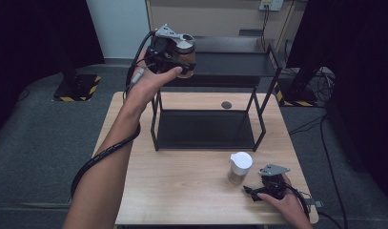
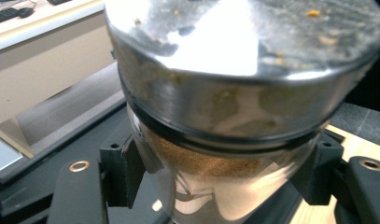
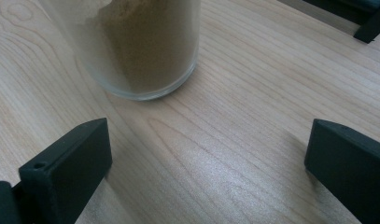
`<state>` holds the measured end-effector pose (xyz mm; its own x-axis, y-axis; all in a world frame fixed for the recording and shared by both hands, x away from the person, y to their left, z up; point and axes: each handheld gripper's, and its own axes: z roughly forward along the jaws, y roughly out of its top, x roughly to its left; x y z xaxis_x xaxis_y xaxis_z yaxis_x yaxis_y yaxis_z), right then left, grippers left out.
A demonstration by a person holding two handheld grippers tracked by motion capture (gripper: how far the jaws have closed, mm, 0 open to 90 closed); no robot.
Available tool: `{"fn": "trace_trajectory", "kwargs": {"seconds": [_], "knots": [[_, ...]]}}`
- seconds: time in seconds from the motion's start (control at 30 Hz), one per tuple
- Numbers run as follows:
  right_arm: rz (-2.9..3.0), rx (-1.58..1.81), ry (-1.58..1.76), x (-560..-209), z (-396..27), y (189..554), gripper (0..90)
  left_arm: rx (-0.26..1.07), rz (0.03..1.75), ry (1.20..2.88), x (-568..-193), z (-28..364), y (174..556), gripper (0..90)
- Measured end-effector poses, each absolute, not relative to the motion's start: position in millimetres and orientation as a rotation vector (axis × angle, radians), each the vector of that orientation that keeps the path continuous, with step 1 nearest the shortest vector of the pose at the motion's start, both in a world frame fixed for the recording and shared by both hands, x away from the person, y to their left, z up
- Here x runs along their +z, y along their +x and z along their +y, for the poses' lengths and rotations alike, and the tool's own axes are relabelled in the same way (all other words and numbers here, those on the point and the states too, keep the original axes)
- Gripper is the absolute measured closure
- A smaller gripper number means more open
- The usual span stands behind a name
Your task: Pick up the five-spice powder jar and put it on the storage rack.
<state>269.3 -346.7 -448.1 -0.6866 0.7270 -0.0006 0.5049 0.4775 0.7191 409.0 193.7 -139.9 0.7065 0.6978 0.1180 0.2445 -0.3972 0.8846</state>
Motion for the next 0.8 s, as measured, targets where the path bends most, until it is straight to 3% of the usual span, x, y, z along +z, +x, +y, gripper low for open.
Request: {"fn": "trace_trajectory", "kwargs": {"seconds": [0.8], "knots": [[2.426,1.03,1.04,-448.1,-347.4,269.8,1.4,0.641,0.914,1.932,-146.3,158.7,441.8,29.6]]}}
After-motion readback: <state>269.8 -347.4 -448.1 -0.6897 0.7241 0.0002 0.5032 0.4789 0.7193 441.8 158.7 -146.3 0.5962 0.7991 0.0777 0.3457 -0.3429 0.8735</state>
